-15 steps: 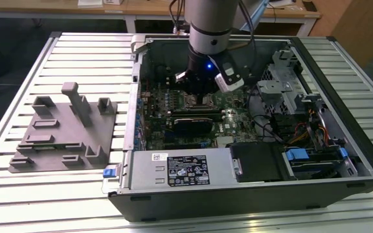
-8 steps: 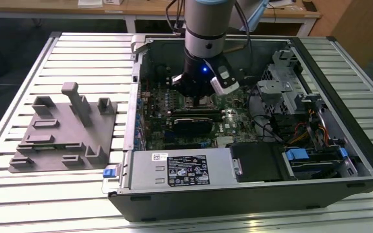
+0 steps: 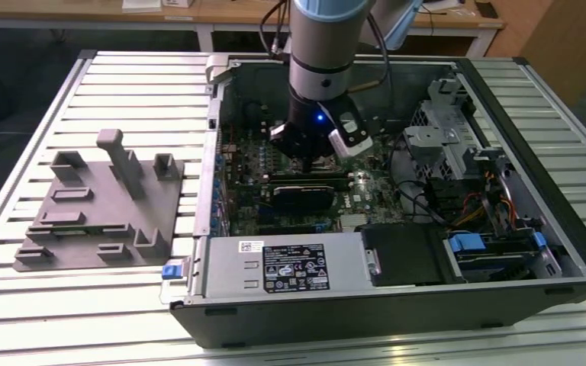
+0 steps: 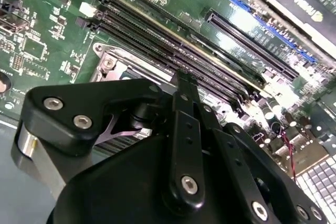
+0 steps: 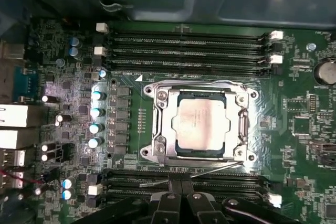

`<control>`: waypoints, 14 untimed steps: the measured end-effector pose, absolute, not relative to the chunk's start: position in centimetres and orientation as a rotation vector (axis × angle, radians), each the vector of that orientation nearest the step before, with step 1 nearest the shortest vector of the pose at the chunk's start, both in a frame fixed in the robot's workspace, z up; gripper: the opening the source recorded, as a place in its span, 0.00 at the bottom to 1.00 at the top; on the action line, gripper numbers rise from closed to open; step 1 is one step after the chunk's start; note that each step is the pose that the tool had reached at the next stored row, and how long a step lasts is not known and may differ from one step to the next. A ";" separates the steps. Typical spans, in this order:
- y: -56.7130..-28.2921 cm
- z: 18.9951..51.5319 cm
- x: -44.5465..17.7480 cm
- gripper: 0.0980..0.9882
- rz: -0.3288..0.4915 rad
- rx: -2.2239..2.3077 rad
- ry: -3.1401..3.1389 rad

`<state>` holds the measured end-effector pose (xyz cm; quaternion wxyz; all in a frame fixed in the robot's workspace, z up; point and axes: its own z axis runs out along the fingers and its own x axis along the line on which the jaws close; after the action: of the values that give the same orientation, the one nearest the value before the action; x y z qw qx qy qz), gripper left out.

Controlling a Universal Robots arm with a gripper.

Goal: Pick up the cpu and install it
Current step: 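Install the second cpu locking lever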

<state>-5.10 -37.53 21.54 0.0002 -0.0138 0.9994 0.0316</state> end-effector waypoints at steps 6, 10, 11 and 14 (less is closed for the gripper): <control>-38.0 21.5 -5.3 0.01 0.188 -0.043 3.134; -38.5 21.5 -5.5 0.01 0.227 -0.043 3.131; -38.7 21.5 -5.6 0.01 0.236 -0.043 3.131; -39.0 21.5 -5.8 0.01 0.257 -0.043 3.129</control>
<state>-5.80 -38.98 21.46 0.0009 -0.0137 0.9966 0.0818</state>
